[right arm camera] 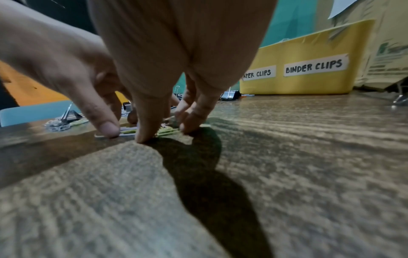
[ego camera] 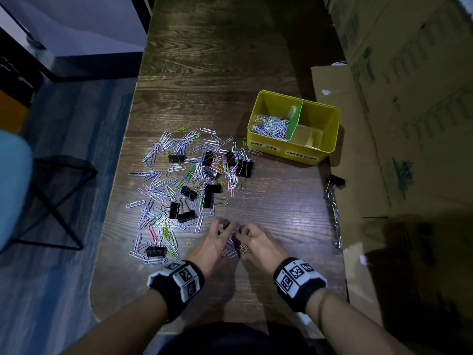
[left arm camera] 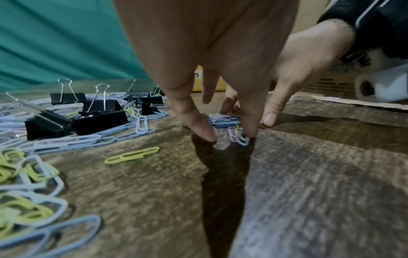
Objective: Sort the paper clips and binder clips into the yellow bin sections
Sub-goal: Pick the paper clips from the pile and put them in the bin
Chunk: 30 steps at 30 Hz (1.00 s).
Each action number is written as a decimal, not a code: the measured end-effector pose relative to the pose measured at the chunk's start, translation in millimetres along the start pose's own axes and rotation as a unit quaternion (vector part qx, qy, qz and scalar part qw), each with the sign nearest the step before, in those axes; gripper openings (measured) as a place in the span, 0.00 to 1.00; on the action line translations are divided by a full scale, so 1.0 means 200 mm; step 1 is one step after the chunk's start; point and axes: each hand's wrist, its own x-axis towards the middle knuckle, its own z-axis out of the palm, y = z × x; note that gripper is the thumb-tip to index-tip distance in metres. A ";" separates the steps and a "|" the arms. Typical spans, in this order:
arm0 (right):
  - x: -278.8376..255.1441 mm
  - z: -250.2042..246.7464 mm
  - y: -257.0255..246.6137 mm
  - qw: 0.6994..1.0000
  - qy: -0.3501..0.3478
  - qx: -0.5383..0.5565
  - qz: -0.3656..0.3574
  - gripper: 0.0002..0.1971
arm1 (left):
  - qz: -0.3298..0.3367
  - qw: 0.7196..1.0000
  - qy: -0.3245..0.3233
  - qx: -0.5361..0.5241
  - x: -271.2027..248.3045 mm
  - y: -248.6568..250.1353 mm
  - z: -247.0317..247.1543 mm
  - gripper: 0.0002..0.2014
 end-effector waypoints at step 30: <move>-0.03 -0.02 -0.11 0.994 -0.008 -0.082 0.067 0.16 | 0.085 0.991 0.069 0.080 0.02 -0.06 0.04 0.15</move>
